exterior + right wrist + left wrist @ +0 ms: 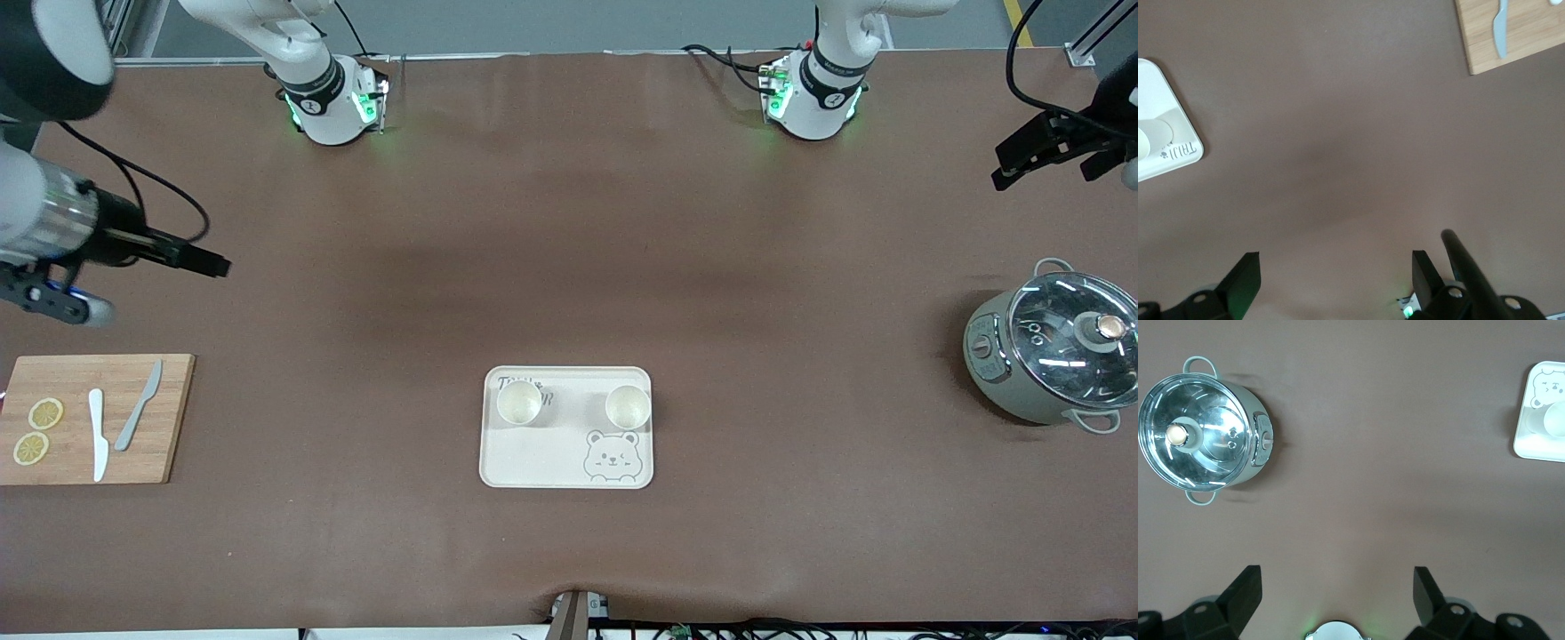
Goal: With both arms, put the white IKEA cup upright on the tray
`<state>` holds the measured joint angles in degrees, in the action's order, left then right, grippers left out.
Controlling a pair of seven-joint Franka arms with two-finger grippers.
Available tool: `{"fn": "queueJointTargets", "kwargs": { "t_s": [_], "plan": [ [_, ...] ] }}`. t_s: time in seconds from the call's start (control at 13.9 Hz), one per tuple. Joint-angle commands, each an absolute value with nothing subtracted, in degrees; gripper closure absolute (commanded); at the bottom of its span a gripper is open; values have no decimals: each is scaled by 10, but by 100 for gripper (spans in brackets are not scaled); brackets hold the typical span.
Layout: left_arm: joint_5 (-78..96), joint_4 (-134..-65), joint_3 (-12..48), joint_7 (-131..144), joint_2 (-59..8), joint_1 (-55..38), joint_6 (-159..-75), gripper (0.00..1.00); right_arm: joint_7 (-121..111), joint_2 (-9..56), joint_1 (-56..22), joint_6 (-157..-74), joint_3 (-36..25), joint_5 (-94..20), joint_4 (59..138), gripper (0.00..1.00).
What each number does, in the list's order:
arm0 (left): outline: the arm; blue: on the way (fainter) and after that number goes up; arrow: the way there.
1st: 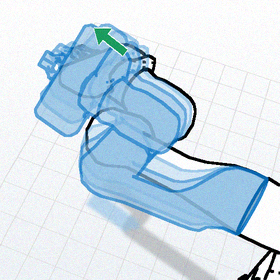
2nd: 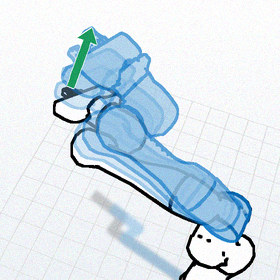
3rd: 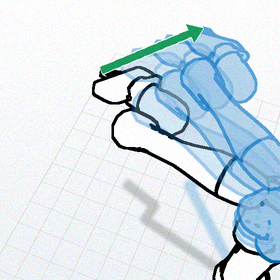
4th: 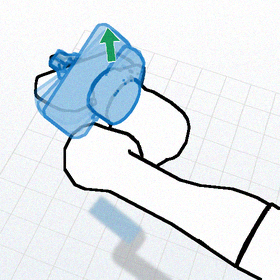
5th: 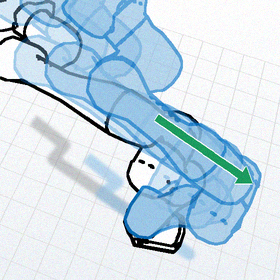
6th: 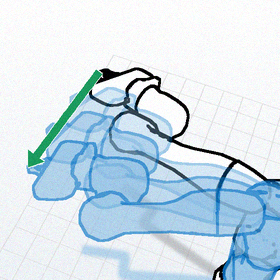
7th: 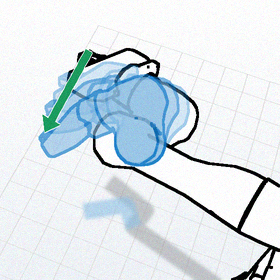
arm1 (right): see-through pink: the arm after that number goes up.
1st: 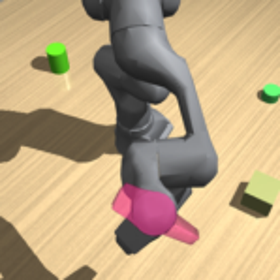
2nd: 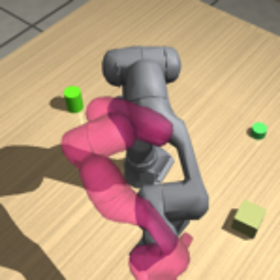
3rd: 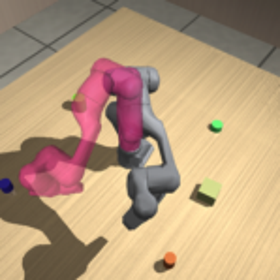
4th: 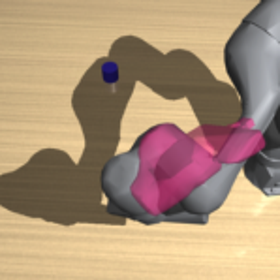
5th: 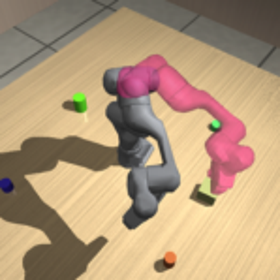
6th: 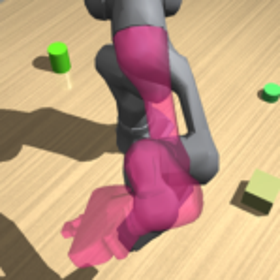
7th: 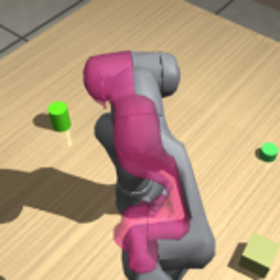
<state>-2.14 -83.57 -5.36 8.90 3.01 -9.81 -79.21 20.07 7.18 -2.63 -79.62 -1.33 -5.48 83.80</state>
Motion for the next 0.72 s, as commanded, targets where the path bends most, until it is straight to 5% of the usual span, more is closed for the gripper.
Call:
{"fn": "queueJointTargets", "kwargs": {
  "t_s": [0.0, 0.65],
  "plan": [
    [-12, -853, -49, 94, 42, -103, -799, 0, 157, 19, 3, -794, -4, -52, 860, 0],
    [-14, -867, -19, 100, 45, -86, -816, 0, 41, -14, 3, -813, -9, -45, 890, 0]
  ]
}}
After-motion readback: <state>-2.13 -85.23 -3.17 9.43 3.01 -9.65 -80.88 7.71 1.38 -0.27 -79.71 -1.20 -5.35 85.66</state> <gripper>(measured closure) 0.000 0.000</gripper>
